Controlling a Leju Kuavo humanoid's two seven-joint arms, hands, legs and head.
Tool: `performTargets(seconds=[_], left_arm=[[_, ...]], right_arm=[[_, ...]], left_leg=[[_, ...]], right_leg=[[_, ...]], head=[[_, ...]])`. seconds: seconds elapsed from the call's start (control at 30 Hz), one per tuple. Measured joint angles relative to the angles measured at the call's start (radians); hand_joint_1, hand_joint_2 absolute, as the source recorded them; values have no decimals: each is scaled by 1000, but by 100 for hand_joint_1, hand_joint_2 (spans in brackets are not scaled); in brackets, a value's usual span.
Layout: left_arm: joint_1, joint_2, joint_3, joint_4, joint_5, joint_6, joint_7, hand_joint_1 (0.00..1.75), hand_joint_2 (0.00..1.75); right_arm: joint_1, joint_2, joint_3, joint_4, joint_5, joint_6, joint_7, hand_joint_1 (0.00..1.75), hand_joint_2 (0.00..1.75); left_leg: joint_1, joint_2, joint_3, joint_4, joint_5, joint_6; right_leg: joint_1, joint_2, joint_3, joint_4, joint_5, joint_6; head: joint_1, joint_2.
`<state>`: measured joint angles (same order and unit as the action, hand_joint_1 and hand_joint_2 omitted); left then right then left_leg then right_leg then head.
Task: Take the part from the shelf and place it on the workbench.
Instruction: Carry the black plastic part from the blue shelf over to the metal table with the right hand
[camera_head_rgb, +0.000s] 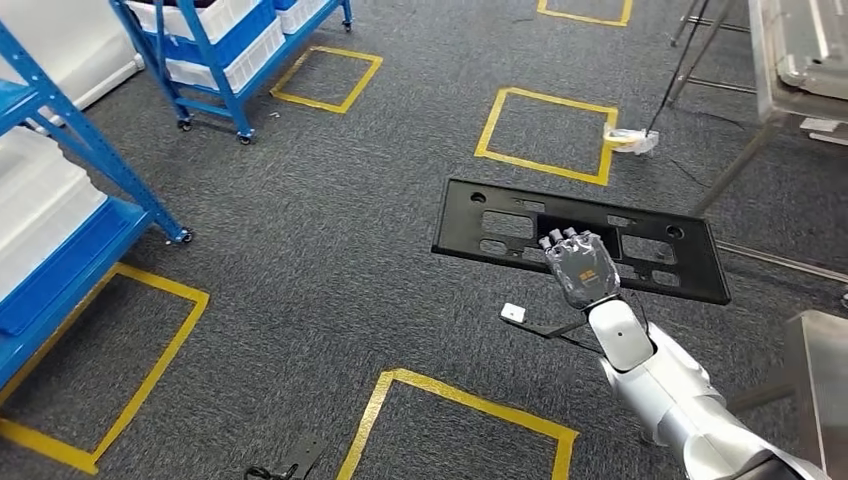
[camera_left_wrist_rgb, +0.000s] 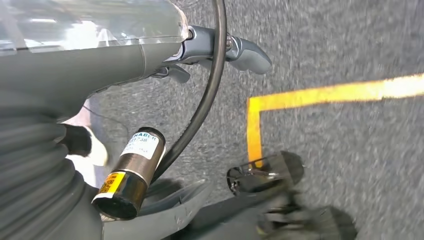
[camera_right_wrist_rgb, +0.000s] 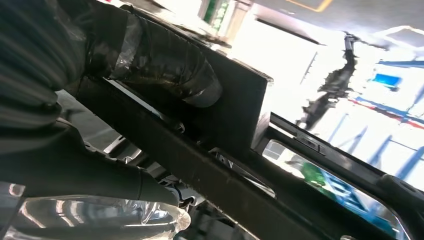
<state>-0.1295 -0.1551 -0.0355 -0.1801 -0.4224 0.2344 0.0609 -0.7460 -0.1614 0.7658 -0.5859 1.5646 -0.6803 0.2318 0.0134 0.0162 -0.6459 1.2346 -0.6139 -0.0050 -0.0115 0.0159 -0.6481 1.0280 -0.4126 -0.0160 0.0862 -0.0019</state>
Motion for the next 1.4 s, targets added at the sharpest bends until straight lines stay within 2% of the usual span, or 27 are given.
performTargets(seconds=[0.07, 0.1, 0.13, 0.2, 0.27, 0.33, 0.4, 0.47, 0.53, 0.57, 0.6, 0.67, 0.73, 0.77, 0.83, 0.87, 0.93, 1.0, 1.03, 1.07, 1.1, 1.13, 1.2, 1.27, 1.3, 1.37, 1.4], left_arm=[[8, -4, 0, 0, -2, -3, 5, 0, 175], [10, -6, 0, 0, -7, -4, 8, 0, 175], [11, -8, 0, 0, -12, -4, 11, 0, 175], [14, -10, 0, 0, -18, -5, 15, 0, 175], [17, -11, 0, 0, -20, -5, 15, 0, 175], [18, -11, 0, 0, -20, -6, 15, 0, 175], [15, -13, 0, 0, -20, -4, 15, 0, 175], [13, -15, 0, 0, -20, -1, 13, 0, 175], [14, -13, 0, 0, -21, 3, 10, 0, 175], [13, -11, 0, 0, -21, 4, 9, 0, 175], [12, -10, 0, 0, -21, 5, 8, 0, 175], [9, -10, 0, 0, -20, 6, 7, 0, 175], [5, -9, 1, 0, -22, 6, 7, 0, 175], [3, -9, 1, 0, -23, 5, 7, 0, 175], [1, -10, 2, -1, -26, 4, 7, 0, 175], [0, -11, 2, -2, -26, 3, 6, 0, 175], [-2, -14, 2, -4, -27, 1, 3, 0, 175], [0, -16, 2, -5, -28, -2, 3, 0, 175], [3, -17, 2, -5, -29, -4, 4, 0, 175], [7, -17, 2, -5, -30, -5, 6, 0, 175], [9, -17, 2, -5, -31, -5, 7, 0, 175], [10, -18, 2, -5, -32, -5, 7, 0, 175], [9, -18, 4, -5, -33, -4, 7, 0, 175], [9, -17, 7, -5, -33, -3, 8, 0, 175], [9, -17, 8, -5, -33, -3, 8, 0, 175], [7, -17, 9, -5, -33, -3, 8, 0, 175], [6, -18, 9, -5, -33, -3, 8, 0, 175]], right_arm=[[-1, 0, 4, 3, 0, 0, 1, 175, 175], [0, -1, 6, 4, 0, 0, 1, 175, 175], [0, -1, 6, 6, 0, 0, 2, 175, 175], [0, -2, 6, 7, 0, 0, 6, 175, 175], [3, -3, 6, 7, 0, 0, 12, 175, 175], [9, -9, 6, 7, 0, 0, 15, 175, 175], [16, -16, 7, 7, 0, 0, 15, 175, 175], [17, -17, 8, 7, 0, 0, 17, 175, 175], [18, -17, 10, 8, 0, 0, 19, 175, 175], [19, -17, 10, 9, 0, 0, 19, 175, 175], [20, -17, 11, 10, 0, 0, 19, 175, 175], [17, -17, 11, 12, 0, 0, 19, 175, 175], [11, -16, 12, 12, 0, 0, 18, 175, 175], [8, -15, 14, 13, 0, 0, 18, 175, 175], [2, -13, 18, 15, 0, 1, 15, 175, 175], [-1, -12, 19, 16, 0, 2, 13, 175, 175], [-12, -10, 20, 18, 0, 3, 9, 175, 175], [-26, -6, 21, 19, 0, 3, 7, 175, 175], [-32, -3, 23, 20, 0, 3, 6, 175, 175], [-36, 0, 24, 21, 0, 4, 4, 175, 175], [-38, 3, 26, 22, 0, 4, 1, 175, 175], [-40, 5, 27, 23, 0, 5, -2, 175, 175], [-45, 11, 28, 25, 0, 6, -5, 175, 175], [-53, 18, 29, 28, 0, 6, -5, 175, 175], [-55, 20, 29, 30, 0, 6, -5, 175, 175], [-56, 21, 29, 34, 0, 6, -6, 175, 175], [-57, 21, 29, 36, 0, 6, -7, 175, 175]], left_leg=[[0, -7, -46, 78, -9, 1], [0, -10, -44, 62, 16, 3], [0, -19, -24, 8, 57, 6], [3, -66, 30, -124, 121, 15], [3, -96, 56, -185, 135, 21], [1, -79, 62, -195, 138, 28], [3, -53, 72, -216, 149, 41], [3, -25, 79, -231, 157, 51], [1, 3, 80, -232, 156, 52], [1, 16, 80, -232, 154, 52], [1, 29, 81, -231, 152, 50], [1, 53, 86, -228, 144, 43], [-5, 74, 90, -222, 133, 31], [-9, 83, 92, -220, 129, 25], [-10, 105, 99, -220, 122, 14], [-8, 103, 101, -217, 115, 8], [-2, 60, 83, -166, 78, 2], [-1, 7, 21, -36, 15, 2], [-1, -2, -16, 33, -7, 4], [-2, -6, -44, 79, -12, 6], [-2, -8, -56, 86, 4, 10], [-2, -13, -48, 52, 40, 14], [-2, -57, -2, -85, 124, 22], [0, -101, 33, -177, 158, 25], [0, -105, 37, -188, 155, 25], [-1, -83, 43, -200, 160, 32], [0, -70, 46, -208, 165, 38]], right_leg=[[3, 33, 0, 2, 0, -2], [4, 50, 0, 4, 0, -1], [5, 66, 1, 7, -1, -1], [4, 95, -3, 15, -3, 4], [0, 121, -11, 18, -1, 17], [-5, 143, -17, 11, 7, 32], [-1, 102, -27, 27, -6, 40], [3, 24, -73, 122, -59, 44], [-3, -6, -133, 248, -112, 51], [-8, -9, -146, 278, -116, 55], [-12, -12, -141, 270, -102, 58], [-17, -41, -73, 147, -41, 63], [-10, -87, -11, 31, -4, 57], [-5, -98, -1, 9, -2, 52], [0, -77, -3, 8, -6, 38], [-1, -64, -1, 7, -6, 32], [-6, -40, 4, 3, -5, 17], [-6, -16, 6, 2, -5, 8], [-4, 0, 7, 3, -6, 6], [-1, 17, 8, 3, -6, 5], [1, 35, 9, 4, -6, 4], [2, 52, 11, 6, -7, 4], [1, 81, 11, 11, -10, 8], [-2, 107, 2, 16, -10, 17], [-5, 119, -2, 15, -7, 23], [-10, 137, -8, 9, -2, 38], [-9, 120, -13, 17, -9, 42]], head=[[0, 0], [0, 0], [0, 0], [1, 0], [1, 0], [0, 0], [2, 0], [5, 0], [6, 0], [6, 0], [6, 0], [6, 0], [5, 0], [4, 0], [1, 0], [0, 0], [-1, 0], [-2, 0], [-2, 0], [-2, 0], [-2, 0], [-2, 0], [-2, 0], [-2, 0], [-2, 0], [-2, 0], [-1, 0]])
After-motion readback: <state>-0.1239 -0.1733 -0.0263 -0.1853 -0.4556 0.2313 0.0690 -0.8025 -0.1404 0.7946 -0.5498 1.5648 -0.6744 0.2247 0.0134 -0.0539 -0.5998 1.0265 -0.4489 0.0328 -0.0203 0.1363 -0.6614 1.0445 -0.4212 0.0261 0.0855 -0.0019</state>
